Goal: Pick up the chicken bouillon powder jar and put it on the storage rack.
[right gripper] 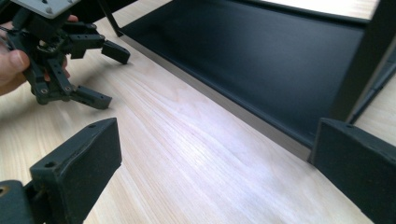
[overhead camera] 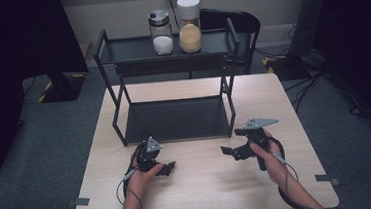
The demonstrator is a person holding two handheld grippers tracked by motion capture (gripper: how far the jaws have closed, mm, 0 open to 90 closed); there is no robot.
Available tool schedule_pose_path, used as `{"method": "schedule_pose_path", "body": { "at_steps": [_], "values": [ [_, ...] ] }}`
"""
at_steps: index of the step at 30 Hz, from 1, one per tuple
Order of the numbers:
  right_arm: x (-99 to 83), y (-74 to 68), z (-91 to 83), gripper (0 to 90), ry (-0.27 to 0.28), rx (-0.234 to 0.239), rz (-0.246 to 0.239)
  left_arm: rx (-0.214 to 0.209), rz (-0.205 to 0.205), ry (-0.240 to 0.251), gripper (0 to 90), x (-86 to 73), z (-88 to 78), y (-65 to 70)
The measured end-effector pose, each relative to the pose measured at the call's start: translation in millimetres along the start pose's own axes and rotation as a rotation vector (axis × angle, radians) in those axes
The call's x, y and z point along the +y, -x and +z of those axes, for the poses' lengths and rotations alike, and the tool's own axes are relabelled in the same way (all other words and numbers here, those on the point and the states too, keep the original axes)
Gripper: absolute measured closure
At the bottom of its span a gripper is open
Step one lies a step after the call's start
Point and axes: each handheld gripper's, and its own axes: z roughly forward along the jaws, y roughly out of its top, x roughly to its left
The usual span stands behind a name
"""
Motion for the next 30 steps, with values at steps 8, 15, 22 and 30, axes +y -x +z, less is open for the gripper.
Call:
{"method": "schedule_pose_path", "body": {
  "at_steps": [8,15,22,30],
  "values": [
    [-9.2,3.8,-4.6,0.3,-0.009,-0.009,0.007,0.000,0.000,0.000,0.0,0.0,0.0,0.0],
    [-17.2,6.5,-8.0,0.3,-0.017,-0.022,0.008,0.000,0.000,0.000,0.0,0.0,0.0,0.0],
    [-24.0,8.9,-12.4,0.3,-0.020,-0.028,0.009,0.000,0.000,0.000,0.0,0.0,0.0,0.0],
    [-32.5,12.1,-18.6,0.3,-0.023,-0.038,0.015,0.000,0.000,0.000,0.0,0.0,0.0,0.0]
  ]
}}
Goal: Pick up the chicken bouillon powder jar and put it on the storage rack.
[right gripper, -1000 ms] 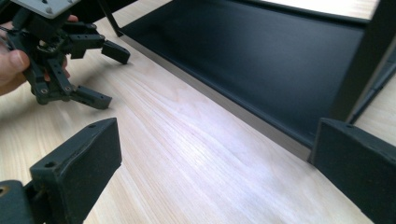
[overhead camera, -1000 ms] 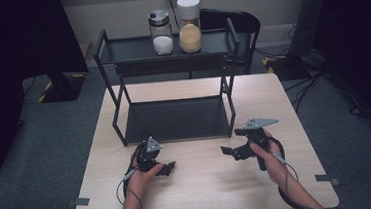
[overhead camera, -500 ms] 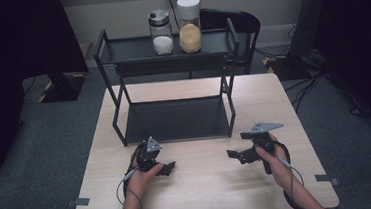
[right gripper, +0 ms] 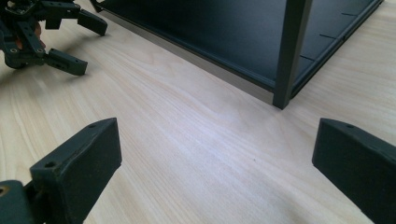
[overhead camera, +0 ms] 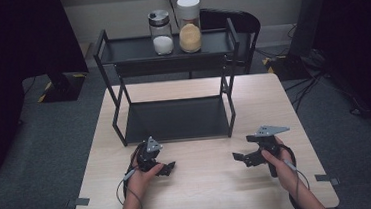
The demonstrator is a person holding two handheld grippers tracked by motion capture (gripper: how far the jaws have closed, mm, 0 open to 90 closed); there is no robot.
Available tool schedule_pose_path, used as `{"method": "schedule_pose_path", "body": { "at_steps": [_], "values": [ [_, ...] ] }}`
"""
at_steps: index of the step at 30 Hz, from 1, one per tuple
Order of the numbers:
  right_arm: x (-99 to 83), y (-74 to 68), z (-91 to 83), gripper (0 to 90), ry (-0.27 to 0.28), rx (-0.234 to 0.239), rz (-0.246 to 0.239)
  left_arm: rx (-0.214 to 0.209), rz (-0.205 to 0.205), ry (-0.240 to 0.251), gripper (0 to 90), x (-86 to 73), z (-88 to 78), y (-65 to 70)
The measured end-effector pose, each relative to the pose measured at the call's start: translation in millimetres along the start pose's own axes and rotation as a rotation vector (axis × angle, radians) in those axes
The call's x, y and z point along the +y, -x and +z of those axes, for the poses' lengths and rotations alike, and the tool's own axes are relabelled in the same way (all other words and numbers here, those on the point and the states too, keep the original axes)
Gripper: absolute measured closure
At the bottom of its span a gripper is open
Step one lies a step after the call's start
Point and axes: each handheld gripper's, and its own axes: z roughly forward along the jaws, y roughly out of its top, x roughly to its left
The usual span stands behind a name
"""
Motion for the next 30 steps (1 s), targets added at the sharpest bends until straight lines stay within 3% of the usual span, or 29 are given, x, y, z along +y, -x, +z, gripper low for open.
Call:
{"method": "schedule_pose_path", "body": {
  "at_steps": [30],
  "values": [
    [-29.5,13.9,-32.1,0.3,-0.001,-0.056,0.032,0.000,0.001,0.000,0.0,0.1,0.0,0.0]
  ]
}}
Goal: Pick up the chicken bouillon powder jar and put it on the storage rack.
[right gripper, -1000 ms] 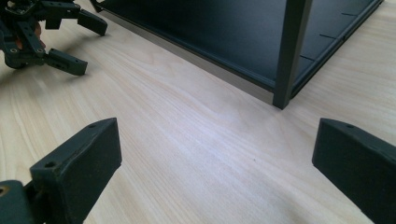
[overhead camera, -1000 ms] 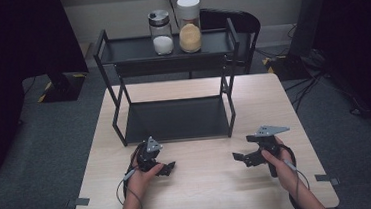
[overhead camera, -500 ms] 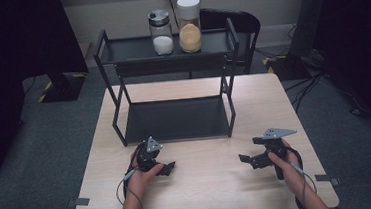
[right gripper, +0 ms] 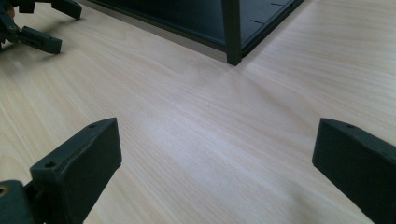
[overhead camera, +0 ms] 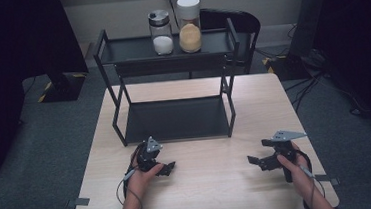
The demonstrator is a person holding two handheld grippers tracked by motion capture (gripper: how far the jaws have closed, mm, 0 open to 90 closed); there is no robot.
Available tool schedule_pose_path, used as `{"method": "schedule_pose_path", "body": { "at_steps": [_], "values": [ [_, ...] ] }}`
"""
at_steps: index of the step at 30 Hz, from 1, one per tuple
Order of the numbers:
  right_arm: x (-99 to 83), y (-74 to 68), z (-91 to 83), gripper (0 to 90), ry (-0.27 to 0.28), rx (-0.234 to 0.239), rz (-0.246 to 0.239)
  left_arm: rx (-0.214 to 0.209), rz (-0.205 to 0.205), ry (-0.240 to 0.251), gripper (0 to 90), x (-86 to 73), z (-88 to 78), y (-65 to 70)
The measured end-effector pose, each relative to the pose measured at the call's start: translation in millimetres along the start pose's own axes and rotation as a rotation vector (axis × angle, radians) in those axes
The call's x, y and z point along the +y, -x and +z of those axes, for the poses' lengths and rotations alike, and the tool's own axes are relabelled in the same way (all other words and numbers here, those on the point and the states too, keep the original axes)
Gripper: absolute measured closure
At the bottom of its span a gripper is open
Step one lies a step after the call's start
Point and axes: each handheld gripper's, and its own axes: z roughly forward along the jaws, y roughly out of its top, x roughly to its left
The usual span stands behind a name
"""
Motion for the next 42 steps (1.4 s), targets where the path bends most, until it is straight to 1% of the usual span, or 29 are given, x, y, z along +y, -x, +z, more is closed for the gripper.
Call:
{"method": "schedule_pose_path", "body": {
  "at_steps": [9,19,21,28,30,32,35,38,40,42],
  "values": [
    [-7.7,6.0,-11.5,0.3,-0.008,-0.021,0.007,0.000,0.000,0.000,0.0,0.0,0.0,0.0],
    [-16.4,7.6,-22.6,0.4,-0.034,-0.055,0.000,0.000,0.000,0.000,0.0,0.0,0.0,0.0],
    [-18.8,8.9,-25.2,0.4,-0.036,-0.057,0.005,0.000,0.000,0.000,0.0,0.0,0.0,0.0],
    [-22.4,8.9,-32.7,0.4,-0.061,-0.085,-0.010,0.000,0.000,0.000,0.0,0.0,0.0,0.0],
    [-23.8,10.1,-34.7,0.5,-0.065,-0.084,-0.006,0.000,0.000,0.000,0.0,0.0,0.0,0.0],
    [-24.9,10.6,-36.9,0.5,-0.080,-0.086,-0.009,0.000,0.000,0.000,0.0,0.0,0.0,0.0],
    [-25.5,9.6,-40.1,0.7,-0.107,-0.101,-0.026,0.000,0.000,0.000,0.0,0.0,0.0,0.0],
    [-26.6,10.1,-43.5,0.8,-0.126,-0.106,-0.030,0.000,0.000,0.000,0.0,0.0,0.0,0.0],
    [-25.7,9.0,-45.2,0.8,-0.146,-0.114,-0.047,0.000,0.000,0.000,0.0,0.0,0.0,0.0],
    [-24.0,7.3,-46.0,0.8,-0.173,-0.120,-0.075,0.000,0.000,0.000,0.0,0.0,0.0,0.0]
  ]
}}
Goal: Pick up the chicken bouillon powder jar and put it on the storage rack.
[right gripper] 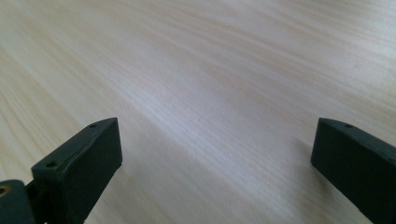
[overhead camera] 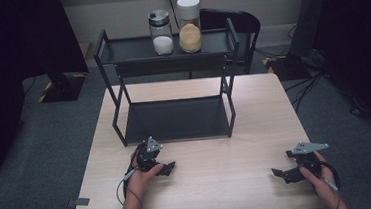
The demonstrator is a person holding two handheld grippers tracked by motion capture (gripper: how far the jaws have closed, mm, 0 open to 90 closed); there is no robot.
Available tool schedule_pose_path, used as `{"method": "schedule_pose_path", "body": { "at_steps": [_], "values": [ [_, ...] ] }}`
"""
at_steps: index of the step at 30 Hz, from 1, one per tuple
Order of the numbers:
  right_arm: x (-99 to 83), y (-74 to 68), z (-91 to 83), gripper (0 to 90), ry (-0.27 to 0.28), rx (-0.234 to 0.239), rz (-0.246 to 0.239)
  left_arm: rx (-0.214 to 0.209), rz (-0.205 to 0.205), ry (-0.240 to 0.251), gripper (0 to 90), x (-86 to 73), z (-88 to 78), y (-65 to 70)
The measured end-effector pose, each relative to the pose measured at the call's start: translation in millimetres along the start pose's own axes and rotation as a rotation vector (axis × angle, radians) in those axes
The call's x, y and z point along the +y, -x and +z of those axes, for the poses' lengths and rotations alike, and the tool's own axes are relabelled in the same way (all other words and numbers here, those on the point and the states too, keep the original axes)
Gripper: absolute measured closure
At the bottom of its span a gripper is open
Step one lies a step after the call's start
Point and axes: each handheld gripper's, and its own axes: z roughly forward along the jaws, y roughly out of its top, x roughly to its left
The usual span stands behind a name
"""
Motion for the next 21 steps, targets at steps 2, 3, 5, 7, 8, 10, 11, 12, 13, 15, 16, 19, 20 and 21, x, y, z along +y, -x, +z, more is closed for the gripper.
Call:
{"method": "schedule_pose_path", "body": {
  "at_steps": [2,3,5,7,8,10,11,12,13,15,16,19,20,21],
  "values": [
    [-1.5,-1.8,-0.3,0.3,-0.009,-0.003,-0.027,0.000,0.000,0.000,0.0,0.0,0.0,0.0],
    [-2.8,-2.3,-0.7,0.1,-0.007,-0.002,-0.036,0.000,0.000,0.000,0.0,0.0,0.0,0.0],
    [-4.2,-3.2,-1.3,0.1,-0.007,-0.004,-0.054,0.000,0.000,0.000,0.0,0.0,0.0,0.0],
    [-4.1,-5.0,-1.3,0.0,-0.011,-0.010,-0.063,0.000,0.000,0.000,0.0,0.0,0.0,0.0],
    [-4.3,-4.7,-1.5,0.0,-0.011,-0.008,-0.065,0.000,0.000,0.000,0.0,0.0,0.0,0.0],
    [-4.3,-3.9,-1.8,0.0,-0.013,-0.004,-0.065,0.000,0.000,0.000,0.0,0.0,0.0,0.0],
    [-4.4,-3.6,-1.8,0.0,-0.013,-0.003,-0.067,0.000,0.000,0.000,0.0,0.0,0.0,0.0],
    [-4.4,-3.7,-1.8,0.0,-0.013,-0.004,-0.067,0.000,0.000,0.000,0.0,0.0,0.0,0.0],
    [-4.3,-3.8,-1.8,0.0,-0.014,-0.004,-0.067,0.000,0.000,0.000,0.0,-0.1,0.0,0.0],
    [-4.2,-4.0,-1.8,0.0,-0.014,-0.005,-0.066,0.000,0.000,0.000,0.0,0.0,0.0,0.0],
    [-4.4,-4.6,-1.7,0.0,-0.013,-0.007,-0.063,0.000,0.000,0.000,0.0,0.1,0.0,-0.1],
    [1.5,-6.2,-2.4,2.4,-0.027,-0.010,-0.037,0.000,-0.001,-0.001,0.0,0.3,0.0,0.0],
    [4.2,-5.3,-3.2,2.6,-0.025,0.003,-0.034,0.003,-0.003,-0.001,0.0,0.4,-0.1,0.5],
    [7.8,-5.4,-3.8,1.6,-0.020,0.014,-0.042,0.003,-0.006,-0.003,0.0,0.6,-0.4,0.7]
  ]
}}
